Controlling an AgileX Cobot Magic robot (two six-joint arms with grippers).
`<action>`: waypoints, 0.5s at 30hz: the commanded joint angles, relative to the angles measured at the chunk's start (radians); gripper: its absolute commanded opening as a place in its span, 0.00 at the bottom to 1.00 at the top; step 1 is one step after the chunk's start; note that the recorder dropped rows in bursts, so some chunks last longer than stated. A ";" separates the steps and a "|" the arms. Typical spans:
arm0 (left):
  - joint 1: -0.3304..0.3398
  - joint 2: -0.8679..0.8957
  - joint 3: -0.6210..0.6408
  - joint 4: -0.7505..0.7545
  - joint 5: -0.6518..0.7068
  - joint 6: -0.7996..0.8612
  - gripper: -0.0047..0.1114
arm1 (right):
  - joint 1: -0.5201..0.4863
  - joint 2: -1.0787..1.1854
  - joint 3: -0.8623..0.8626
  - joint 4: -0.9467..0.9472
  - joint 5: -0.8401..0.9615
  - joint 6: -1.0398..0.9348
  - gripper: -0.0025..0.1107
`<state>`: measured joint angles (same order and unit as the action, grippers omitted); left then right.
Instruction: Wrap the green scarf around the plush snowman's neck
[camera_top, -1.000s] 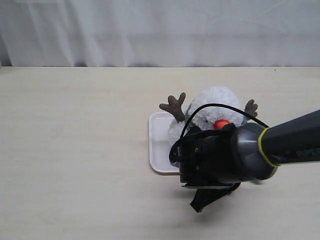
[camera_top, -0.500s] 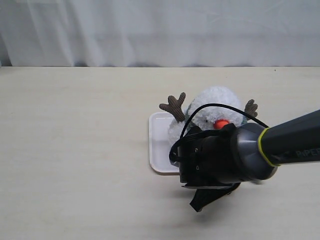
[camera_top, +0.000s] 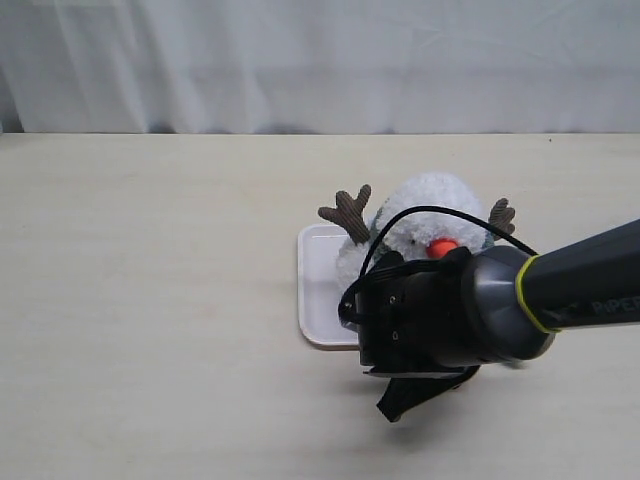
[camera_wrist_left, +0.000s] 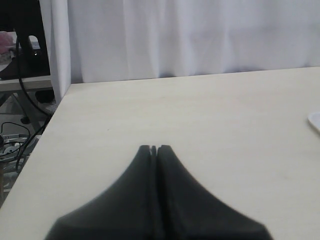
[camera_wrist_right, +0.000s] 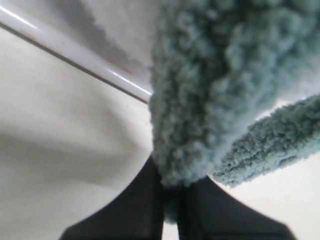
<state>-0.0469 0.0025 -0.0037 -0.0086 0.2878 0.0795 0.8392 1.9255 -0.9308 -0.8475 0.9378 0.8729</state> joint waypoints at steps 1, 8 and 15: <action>0.000 -0.003 0.004 0.000 -0.010 -0.006 0.04 | 0.001 0.002 0.007 0.002 -0.001 -0.036 0.08; 0.000 -0.003 0.004 0.000 -0.010 -0.006 0.04 | 0.001 0.002 0.007 0.023 0.042 -0.052 0.38; 0.000 -0.003 0.004 0.000 -0.010 -0.006 0.04 | 0.001 -0.012 0.007 0.089 0.107 -0.081 0.49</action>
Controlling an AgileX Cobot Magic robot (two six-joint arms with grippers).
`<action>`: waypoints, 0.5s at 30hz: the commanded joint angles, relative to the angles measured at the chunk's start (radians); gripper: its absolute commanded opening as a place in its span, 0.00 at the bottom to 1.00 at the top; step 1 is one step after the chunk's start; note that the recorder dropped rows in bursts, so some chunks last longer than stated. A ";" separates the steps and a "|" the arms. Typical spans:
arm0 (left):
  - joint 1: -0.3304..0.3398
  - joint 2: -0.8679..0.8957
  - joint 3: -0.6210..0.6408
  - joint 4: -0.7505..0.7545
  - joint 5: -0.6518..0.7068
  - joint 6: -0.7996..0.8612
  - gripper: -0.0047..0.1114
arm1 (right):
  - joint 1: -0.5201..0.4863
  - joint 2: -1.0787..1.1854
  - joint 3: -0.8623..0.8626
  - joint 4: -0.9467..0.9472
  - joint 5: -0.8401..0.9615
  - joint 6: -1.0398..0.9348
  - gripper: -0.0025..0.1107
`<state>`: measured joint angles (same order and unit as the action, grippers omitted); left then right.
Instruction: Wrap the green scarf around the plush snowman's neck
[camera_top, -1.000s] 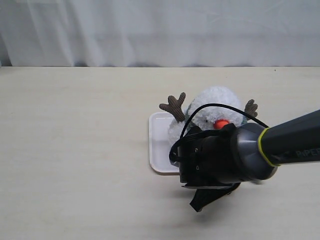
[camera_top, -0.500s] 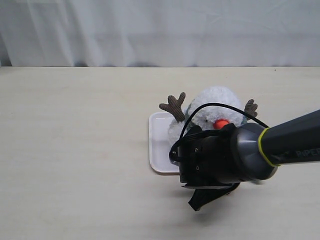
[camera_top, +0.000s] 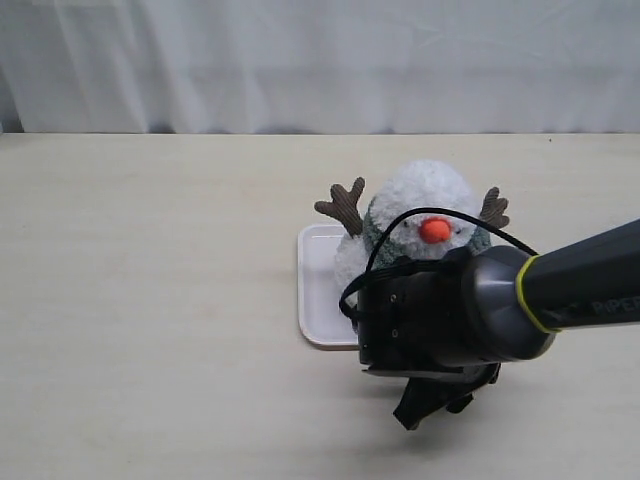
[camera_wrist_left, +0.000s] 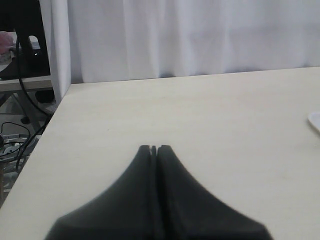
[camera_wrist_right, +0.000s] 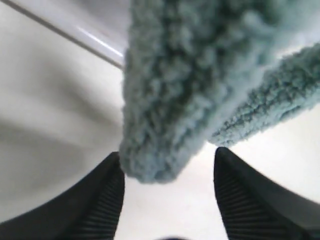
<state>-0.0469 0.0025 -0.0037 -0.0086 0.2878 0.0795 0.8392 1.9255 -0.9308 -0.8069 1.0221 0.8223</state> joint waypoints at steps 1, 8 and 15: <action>0.000 -0.003 0.004 0.000 -0.010 -0.006 0.04 | 0.001 -0.022 0.007 0.057 0.017 -0.035 0.49; 0.000 -0.003 0.004 0.000 -0.012 -0.006 0.04 | 0.001 -0.150 0.007 0.084 0.001 -0.037 0.49; 0.000 -0.003 0.004 0.000 -0.012 -0.006 0.04 | 0.001 -0.333 0.007 0.131 0.001 -0.063 0.49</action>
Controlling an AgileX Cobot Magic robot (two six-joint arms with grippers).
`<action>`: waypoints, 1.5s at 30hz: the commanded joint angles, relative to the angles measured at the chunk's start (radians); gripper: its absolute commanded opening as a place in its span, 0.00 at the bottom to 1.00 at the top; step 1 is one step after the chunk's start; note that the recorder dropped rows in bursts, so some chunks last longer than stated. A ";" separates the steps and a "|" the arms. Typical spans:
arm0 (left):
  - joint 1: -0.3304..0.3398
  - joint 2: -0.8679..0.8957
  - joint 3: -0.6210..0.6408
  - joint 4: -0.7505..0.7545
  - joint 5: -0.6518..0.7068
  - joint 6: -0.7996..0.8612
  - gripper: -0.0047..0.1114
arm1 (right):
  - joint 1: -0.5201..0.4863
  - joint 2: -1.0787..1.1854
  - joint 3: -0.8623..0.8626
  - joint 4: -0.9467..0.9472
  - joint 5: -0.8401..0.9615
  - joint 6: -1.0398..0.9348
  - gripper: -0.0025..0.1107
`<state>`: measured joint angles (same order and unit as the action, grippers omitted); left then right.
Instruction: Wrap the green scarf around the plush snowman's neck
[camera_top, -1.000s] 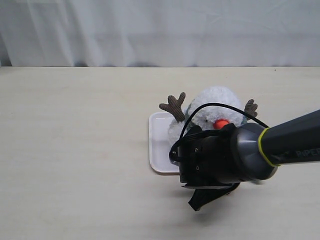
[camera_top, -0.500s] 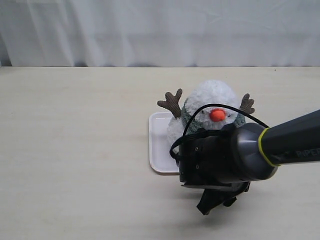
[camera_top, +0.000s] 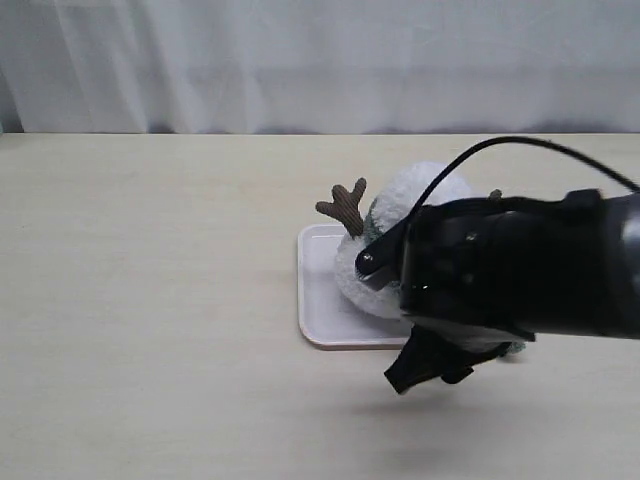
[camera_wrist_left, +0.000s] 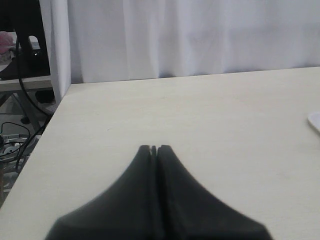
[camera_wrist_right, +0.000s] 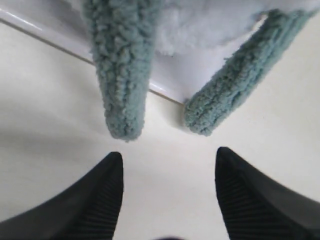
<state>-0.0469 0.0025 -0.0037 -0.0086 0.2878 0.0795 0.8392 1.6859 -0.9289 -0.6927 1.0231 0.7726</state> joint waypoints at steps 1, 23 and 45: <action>0.000 -0.003 0.004 0.000 -0.012 -0.006 0.04 | 0.001 -0.118 0.005 0.017 0.000 -0.007 0.49; 0.000 -0.003 0.004 0.000 -0.010 -0.006 0.04 | -0.381 -0.197 0.225 -0.030 -0.571 0.101 0.49; 0.000 -0.003 0.004 0.000 -0.010 -0.006 0.04 | -0.435 -0.065 0.256 -0.269 -0.731 0.179 0.49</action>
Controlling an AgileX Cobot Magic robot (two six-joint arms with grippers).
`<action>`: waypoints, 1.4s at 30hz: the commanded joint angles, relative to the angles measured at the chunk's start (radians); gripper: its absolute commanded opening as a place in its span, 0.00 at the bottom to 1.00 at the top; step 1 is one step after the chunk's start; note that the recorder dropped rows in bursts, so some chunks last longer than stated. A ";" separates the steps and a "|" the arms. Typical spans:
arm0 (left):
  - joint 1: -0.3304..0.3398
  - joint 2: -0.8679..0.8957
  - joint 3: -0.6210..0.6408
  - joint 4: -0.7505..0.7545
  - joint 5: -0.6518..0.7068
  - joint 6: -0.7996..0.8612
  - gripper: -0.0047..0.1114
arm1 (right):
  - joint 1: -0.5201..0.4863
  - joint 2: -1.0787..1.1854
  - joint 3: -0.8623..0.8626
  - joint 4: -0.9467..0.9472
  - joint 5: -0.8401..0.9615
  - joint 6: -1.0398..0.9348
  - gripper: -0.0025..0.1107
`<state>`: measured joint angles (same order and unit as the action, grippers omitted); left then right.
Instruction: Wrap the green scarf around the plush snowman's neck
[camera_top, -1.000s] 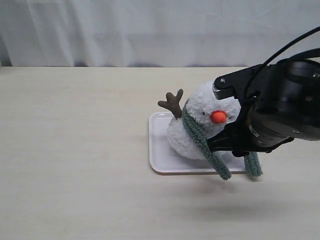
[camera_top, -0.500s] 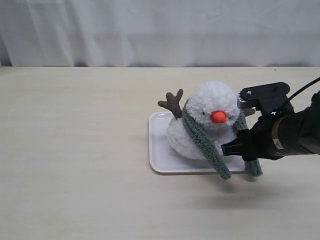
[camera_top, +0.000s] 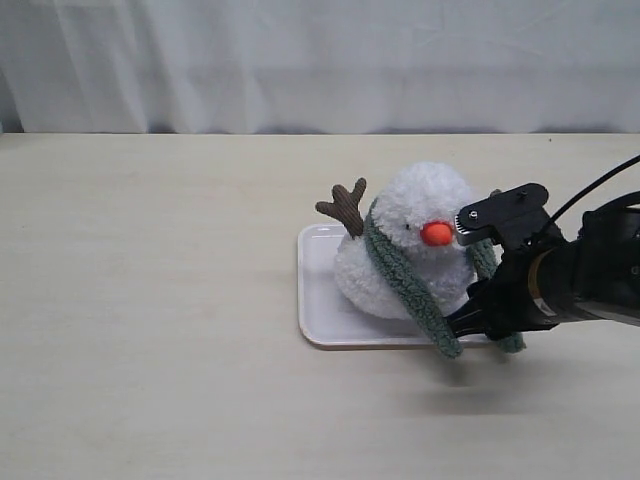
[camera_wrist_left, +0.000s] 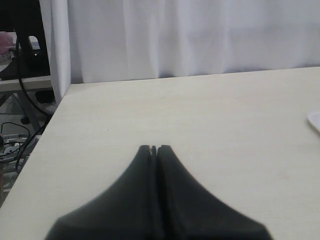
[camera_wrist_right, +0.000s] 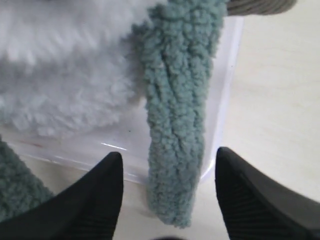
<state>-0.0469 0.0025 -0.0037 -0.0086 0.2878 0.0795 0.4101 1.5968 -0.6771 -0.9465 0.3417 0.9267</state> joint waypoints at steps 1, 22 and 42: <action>0.000 -0.003 0.004 0.000 -0.012 -0.006 0.04 | -0.006 0.036 0.005 -0.015 -0.052 0.025 0.49; 0.000 -0.003 0.004 0.000 -0.012 -0.006 0.04 | -0.006 0.096 0.003 -0.272 -0.004 0.327 0.15; 0.000 -0.003 0.004 0.000 -0.009 -0.006 0.04 | 0.000 -0.094 0.005 0.085 -0.106 0.186 0.06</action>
<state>-0.0469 0.0025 -0.0037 -0.0086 0.2878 0.0795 0.4101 1.5261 -0.6771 -0.9722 0.2369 1.1986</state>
